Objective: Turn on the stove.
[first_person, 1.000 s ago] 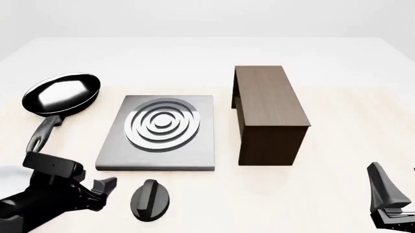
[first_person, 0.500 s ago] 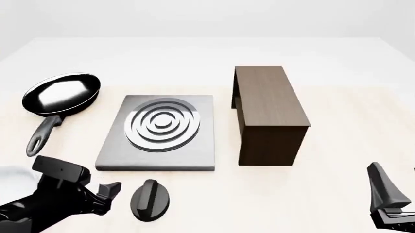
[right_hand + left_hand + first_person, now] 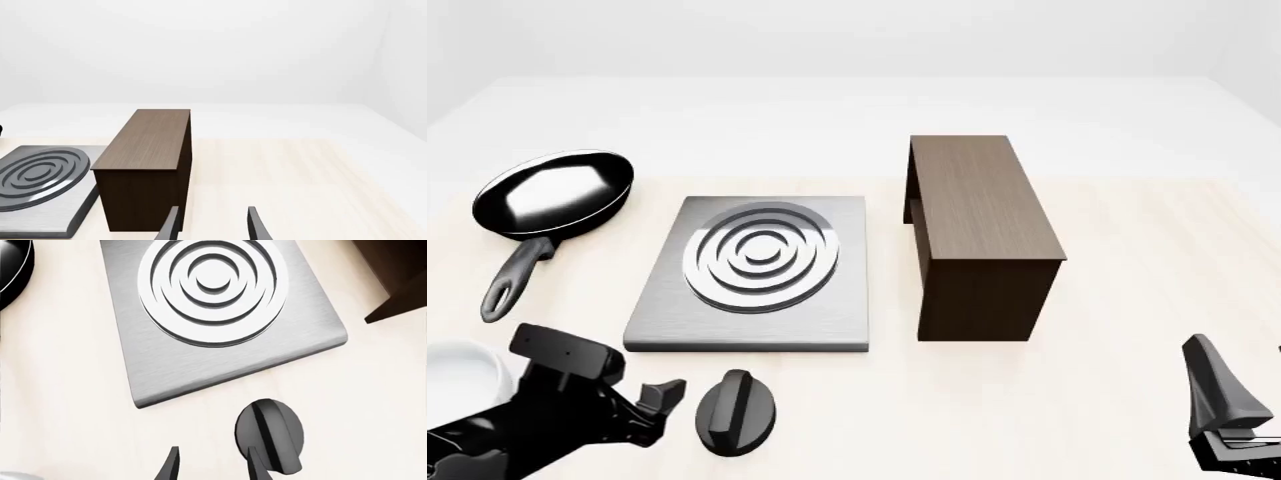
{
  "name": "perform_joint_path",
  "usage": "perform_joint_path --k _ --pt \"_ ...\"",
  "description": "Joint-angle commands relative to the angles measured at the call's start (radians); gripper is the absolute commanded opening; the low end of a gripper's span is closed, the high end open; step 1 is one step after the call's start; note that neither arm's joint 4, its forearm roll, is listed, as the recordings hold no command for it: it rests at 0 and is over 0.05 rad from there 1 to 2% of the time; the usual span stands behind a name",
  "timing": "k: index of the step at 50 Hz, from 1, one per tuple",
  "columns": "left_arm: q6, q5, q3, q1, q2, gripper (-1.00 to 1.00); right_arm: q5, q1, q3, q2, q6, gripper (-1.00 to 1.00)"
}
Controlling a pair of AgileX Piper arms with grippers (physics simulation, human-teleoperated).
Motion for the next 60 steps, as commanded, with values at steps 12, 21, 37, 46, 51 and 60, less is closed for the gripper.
perform_joint_path --k 12,21,37,46,51,60 --pt "-0.036 -0.100 0.014 -0.036 0.129 1.00 0.000 0.000 0.000 0.000 0.000 1.00" --pt "-0.052 -0.138 0.025 -0.051 0.172 1.00 0.000 0.000 0.000 0.000 0.000 1.00" --pt "-0.066 -0.199 0.047 -0.065 0.239 1.00 0.000 0.000 0.000 0.000 0.000 1.00" --pt "-0.076 -0.222 0.051 -0.079 0.274 1.00 0.000 0.000 0.000 0.000 0.000 1.00" --pt "-0.075 -0.228 0.049 -0.080 0.286 1.00 0.000 0.000 0.000 0.000 0.000 1.00" --pt "-0.088 -0.218 0.049 -0.099 0.283 1.00 0.000 0.000 0.000 0.000 0.000 1.00"
